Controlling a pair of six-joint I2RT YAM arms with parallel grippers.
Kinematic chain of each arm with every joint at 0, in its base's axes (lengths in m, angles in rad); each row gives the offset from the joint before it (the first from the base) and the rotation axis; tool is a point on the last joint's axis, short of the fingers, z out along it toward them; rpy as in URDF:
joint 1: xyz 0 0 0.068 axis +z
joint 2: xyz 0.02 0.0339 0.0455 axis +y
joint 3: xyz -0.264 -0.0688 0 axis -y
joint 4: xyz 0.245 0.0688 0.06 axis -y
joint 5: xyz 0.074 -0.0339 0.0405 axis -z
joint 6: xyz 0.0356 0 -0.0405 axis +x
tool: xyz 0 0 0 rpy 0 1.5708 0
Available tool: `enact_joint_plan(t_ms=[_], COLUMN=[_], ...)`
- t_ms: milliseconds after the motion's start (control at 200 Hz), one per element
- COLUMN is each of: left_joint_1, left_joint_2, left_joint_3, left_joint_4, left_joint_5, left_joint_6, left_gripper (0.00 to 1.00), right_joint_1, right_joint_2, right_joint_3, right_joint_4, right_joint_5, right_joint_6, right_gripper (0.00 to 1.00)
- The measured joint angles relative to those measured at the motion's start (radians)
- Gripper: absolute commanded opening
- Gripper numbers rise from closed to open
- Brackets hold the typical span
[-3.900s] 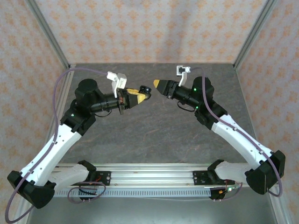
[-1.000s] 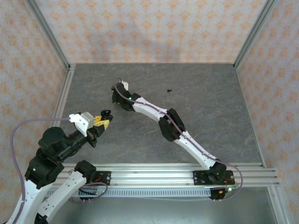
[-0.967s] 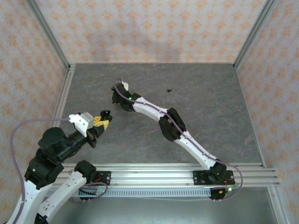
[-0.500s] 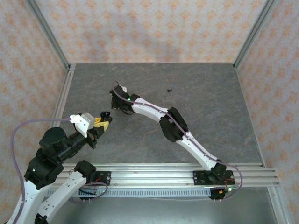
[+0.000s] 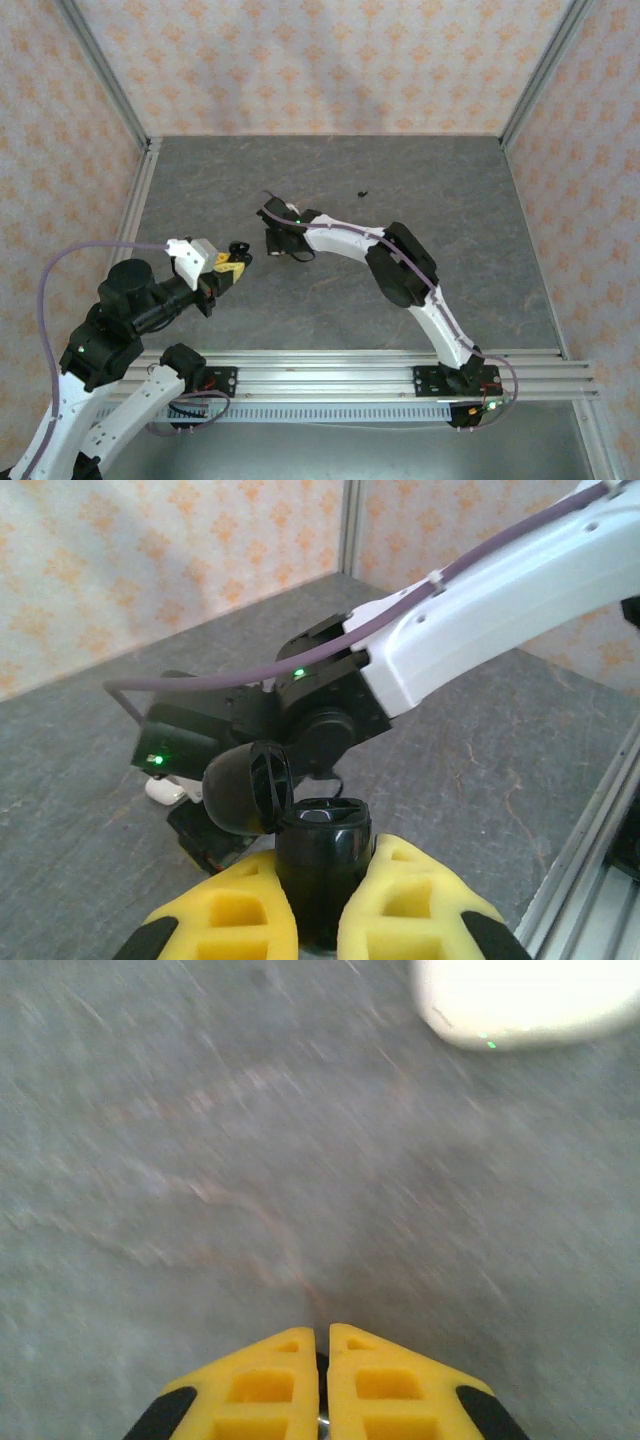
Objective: Insert wireless bluetooth earbuds into charging case
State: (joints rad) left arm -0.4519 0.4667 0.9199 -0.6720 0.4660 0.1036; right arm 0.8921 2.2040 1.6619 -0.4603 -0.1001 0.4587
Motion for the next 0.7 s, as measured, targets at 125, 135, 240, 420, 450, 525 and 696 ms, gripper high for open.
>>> enact_joint_plan(t_ms=[125, 135, 240, 420, 450, 525, 696], left_joint_1=[0.000, 0.000, 0.000, 0.000, 0.000, 0.000, 0.000], left_joint_2=[0.004, 0.005, 0.027, 0.068, 0.072, 0.077, 0.087], left_joint_3=[-0.024, -0.026, -0.033, -0.034, -0.034, -0.040, -0.058], left_joint_4=[0.056, 0.061, 0.088, 0.117, 0.121, 0.130, 0.142], left_joint_5=[0.029, 0.029, 0.051, 0.061, 0.063, 0.070, 0.077], left_joint_6=[-0.008, -0.008, -0.014, -0.024, -0.025, -0.027, -0.027], left_gripper=[0.00, 0.00, 0.00, 0.00, 0.00, 0.00, 0.00], right_joint_1=[-0.026, -0.029, -0.068, -0.087, -0.086, -0.083, -0.084], right_joint_2=[-0.113, -0.119, -0.185, -0.226, -0.227, -0.227, -0.226], right_joint_3=[-0.159, -0.167, -0.238, -0.238, -0.232, -0.216, -0.188], right_joint_4=[-0.013, -0.016, -0.058, -0.127, -0.139, -0.168, -0.213], right_joint_5=[0.008, 0.009, 0.014, 0.014, 0.014, 0.014, 0.031], right_joint_6=[-0.015, -0.015, -0.019, -0.019, -0.019, -0.019, -0.037], right_gripper=[0.11, 0.11, 0.13, 0.13, 0.13, 0.13, 0.14])
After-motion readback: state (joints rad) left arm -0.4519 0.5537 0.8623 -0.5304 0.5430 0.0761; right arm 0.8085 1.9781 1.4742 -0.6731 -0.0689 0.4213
